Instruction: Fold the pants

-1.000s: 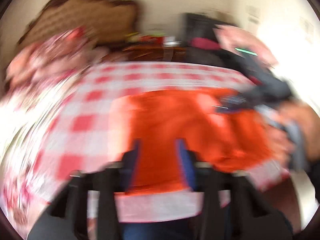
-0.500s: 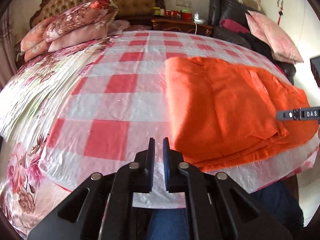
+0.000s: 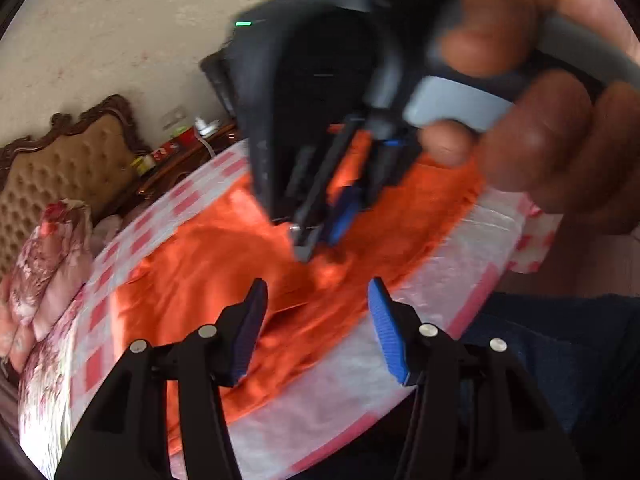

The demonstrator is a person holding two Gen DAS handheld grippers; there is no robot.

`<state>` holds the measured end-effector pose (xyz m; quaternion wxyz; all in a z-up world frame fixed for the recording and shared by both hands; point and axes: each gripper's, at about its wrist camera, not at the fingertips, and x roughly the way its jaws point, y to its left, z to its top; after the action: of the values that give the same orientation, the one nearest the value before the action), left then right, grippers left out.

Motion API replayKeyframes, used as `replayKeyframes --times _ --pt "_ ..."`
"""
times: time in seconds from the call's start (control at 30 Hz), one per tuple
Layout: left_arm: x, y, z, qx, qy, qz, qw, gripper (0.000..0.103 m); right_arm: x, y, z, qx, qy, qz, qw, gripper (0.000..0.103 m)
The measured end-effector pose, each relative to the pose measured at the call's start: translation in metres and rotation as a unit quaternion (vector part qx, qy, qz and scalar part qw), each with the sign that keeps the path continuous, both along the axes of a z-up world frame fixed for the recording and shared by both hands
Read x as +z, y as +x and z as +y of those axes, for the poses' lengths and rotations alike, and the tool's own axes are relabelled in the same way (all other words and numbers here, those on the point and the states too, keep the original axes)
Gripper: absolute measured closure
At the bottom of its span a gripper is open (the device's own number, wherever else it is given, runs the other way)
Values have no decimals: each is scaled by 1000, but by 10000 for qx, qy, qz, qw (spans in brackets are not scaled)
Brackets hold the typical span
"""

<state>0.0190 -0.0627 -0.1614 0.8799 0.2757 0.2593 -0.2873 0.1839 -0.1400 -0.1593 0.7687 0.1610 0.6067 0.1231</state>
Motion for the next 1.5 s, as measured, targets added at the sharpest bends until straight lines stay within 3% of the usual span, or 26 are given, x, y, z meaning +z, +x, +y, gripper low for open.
replayKeyframes --times 0.1,0.4,0.53,0.6,0.7,0.73,0.9,1.13,1.23,1.3,1.4,1.47,1.5 --pt "-4 -2 -12 -54 44 -21 10000 51 0 1 -5 -57 104 3 9999 96" --pt "-3 10 -16 147 103 -36 9998 54 12 -1 -12 -57 297 -100 9995 97" --pt "15 16 -10 216 -328 19 9992 54 18 -2 -13 -44 315 -145 9994 97" --pt "5 18 -15 231 -90 1 9997 55 18 -2 -13 -40 309 -134 9994 97" --pt "-10 23 -20 292 221 34 9993 73 16 -2 -12 -41 281 -116 9995 97" --pt "-9 25 -20 356 151 48 9992 90 16 -2 -12 -39 280 -110 9995 97" --pt "4 28 -15 373 -101 157 9991 92 17 -6 -16 -63 249 -114 9996 98" --pt "-4 23 -22 293 -69 228 9993 93 12 -7 -13 -34 -211 -112 9997 97" --pt "-9 24 -22 244 -31 293 9993 92 23 5 -9 -48 -537 -427 9976 88" --pt "-8 28 -18 243 -194 431 9986 92 38 26 -6 -84 -655 -834 9943 88" --pt "8 38 5 311 -840 1010 9908 85 46 57 5 123 -504 -1142 9921 88" --pt "30 44 41 799 -1419 1292 9782 85 39 71 17 306 -773 -1154 9898 88" --pt "40 51 69 1224 -1720 1393 9675 84 33 75 24 399 -939 -1121 9884 88"
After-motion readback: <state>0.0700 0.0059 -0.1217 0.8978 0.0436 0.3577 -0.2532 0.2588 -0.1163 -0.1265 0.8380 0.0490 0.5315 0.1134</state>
